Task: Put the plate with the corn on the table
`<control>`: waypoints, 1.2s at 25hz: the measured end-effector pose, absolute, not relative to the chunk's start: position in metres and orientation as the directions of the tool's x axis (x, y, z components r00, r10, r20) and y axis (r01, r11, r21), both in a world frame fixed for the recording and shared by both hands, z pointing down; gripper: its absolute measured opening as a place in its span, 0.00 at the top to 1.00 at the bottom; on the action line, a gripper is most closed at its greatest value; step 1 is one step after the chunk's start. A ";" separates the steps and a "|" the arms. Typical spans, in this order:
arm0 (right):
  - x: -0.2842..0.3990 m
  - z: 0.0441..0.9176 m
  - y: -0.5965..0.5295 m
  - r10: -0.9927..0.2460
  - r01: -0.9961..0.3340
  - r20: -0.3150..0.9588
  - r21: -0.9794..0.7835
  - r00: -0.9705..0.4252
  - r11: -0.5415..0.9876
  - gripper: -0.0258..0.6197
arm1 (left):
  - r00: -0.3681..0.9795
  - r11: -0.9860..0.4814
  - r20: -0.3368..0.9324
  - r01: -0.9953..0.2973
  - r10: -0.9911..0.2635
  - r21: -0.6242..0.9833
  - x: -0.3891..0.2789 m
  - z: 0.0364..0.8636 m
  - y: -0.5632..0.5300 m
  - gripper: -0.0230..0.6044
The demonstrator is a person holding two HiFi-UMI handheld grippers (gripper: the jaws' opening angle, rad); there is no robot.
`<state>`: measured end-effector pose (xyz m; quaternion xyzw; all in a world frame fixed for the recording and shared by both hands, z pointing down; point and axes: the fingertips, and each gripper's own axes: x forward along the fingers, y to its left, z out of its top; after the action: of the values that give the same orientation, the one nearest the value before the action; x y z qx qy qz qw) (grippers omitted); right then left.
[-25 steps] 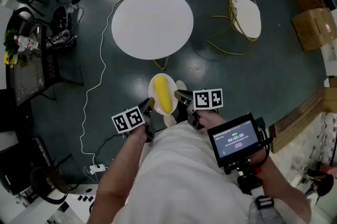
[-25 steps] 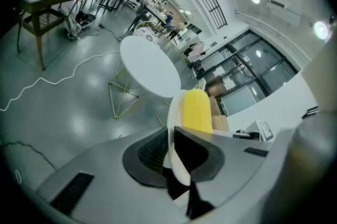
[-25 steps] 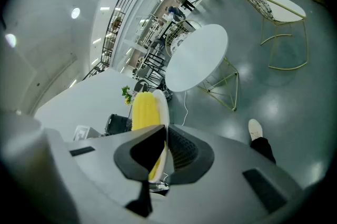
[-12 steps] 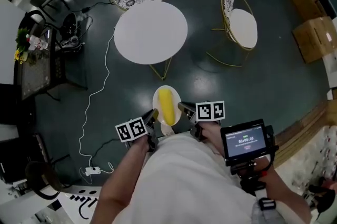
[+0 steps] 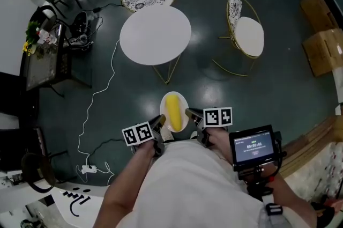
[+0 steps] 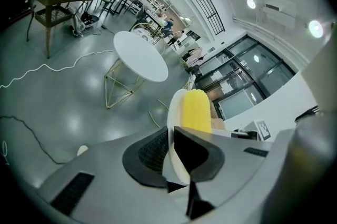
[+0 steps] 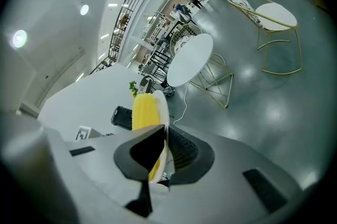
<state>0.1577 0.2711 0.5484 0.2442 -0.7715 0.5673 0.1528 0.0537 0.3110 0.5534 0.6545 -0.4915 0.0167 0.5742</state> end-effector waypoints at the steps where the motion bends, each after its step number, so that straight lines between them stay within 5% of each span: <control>1: 0.160 0.548 0.273 -0.202 -0.548 0.511 -0.801 -0.836 0.240 0.91 | 0.515 0.141 0.587 -0.665 -0.625 0.734 0.056 0.553 0.313 0.90; 30: 0.213 0.540 0.292 -0.202 -0.521 0.482 -0.808 -0.853 0.276 0.91 | 0.496 0.146 0.584 -0.669 -0.642 0.729 0.111 0.546 0.336 0.90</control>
<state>0.2134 0.2918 0.5403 0.2302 -0.7856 0.5561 0.1436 0.1115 0.3356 0.5464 0.6532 -0.5018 0.0118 0.5669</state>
